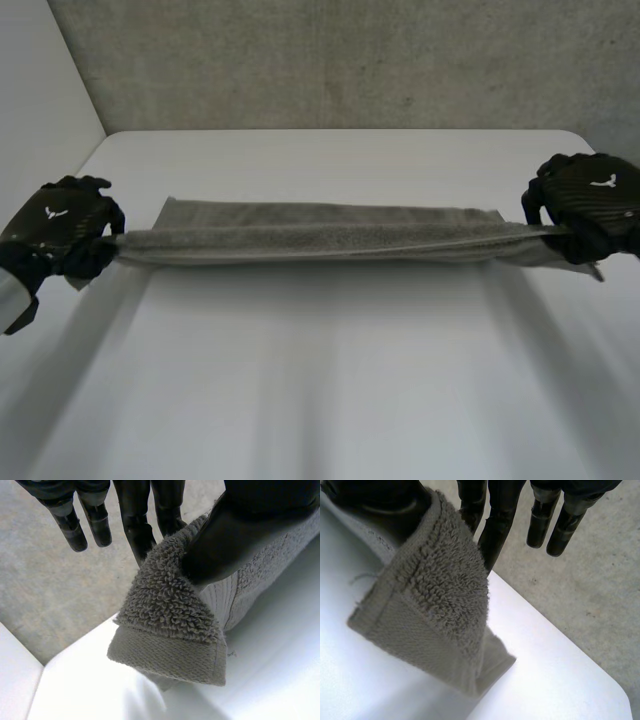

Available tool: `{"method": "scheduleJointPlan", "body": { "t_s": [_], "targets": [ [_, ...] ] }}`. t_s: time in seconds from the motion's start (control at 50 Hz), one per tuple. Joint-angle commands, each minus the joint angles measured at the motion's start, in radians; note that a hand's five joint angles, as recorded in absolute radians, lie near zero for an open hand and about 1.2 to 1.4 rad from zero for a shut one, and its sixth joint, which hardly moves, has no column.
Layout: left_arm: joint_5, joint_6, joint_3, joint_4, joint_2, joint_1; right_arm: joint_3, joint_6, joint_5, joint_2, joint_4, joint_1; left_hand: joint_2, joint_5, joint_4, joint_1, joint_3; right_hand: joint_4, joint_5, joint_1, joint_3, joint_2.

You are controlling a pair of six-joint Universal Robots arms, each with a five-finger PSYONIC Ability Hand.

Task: Fold the towel.

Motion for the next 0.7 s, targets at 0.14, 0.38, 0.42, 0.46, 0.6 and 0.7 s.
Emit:
{"method": "scheduleJointPlan", "body": {
  "t_s": [0.14, 0.38, 0.42, 0.46, 0.6, 0.7],
  "targets": [
    [0.094, -0.007, 0.077, -0.098, -0.102, -0.038, -0.185, -0.036, -0.052, 0.228, 0.049, -0.007, 0.070, 0.055, -0.066, 0.089, -0.058, -0.076, 0.046, 0.060, -0.053, 0.061],
    [-0.141, -0.008, 0.421, -0.104, -0.464, -0.134, -0.417, -0.045, 0.039, 0.534, 0.054, 0.073, 0.070, 0.055, -0.066, 0.089, -0.058, -0.076, 0.046, 0.060, -0.053, 0.061],
    [-0.147, -0.008, 0.458, -0.105, -0.493, -0.140, -0.428, -0.044, 0.042, 0.557, 0.037, 0.073, 0.070, 0.055, -0.066, 0.089, -0.058, -0.076, 0.046, 0.060, -0.053, 0.061],
    [-0.149, -0.010, 0.497, -0.107, -0.524, -0.151, -0.437, -0.042, 0.045, 0.574, 0.011, 0.078, 0.070, 0.055, -0.066, 0.089, -0.058, -0.076, 0.046, 0.060, -0.053, 0.061],
    [-0.188, -0.039, 0.656, -0.144, -0.656, -0.180, -0.494, -0.027, 0.080, 0.653, -0.089, 0.116, 0.070, 0.055, -0.066, 0.089, -0.058, -0.076, 0.046, 0.060, -0.053, 0.061],
    [-0.196, -0.048, 0.702, -0.159, -0.704, -0.197, -0.532, -0.027, 0.086, 0.707, -0.092, 0.125, 0.062, 0.047, -0.066, 0.081, -0.058, -0.076, 0.046, 0.060, -0.053, 0.061]
  ]
}}
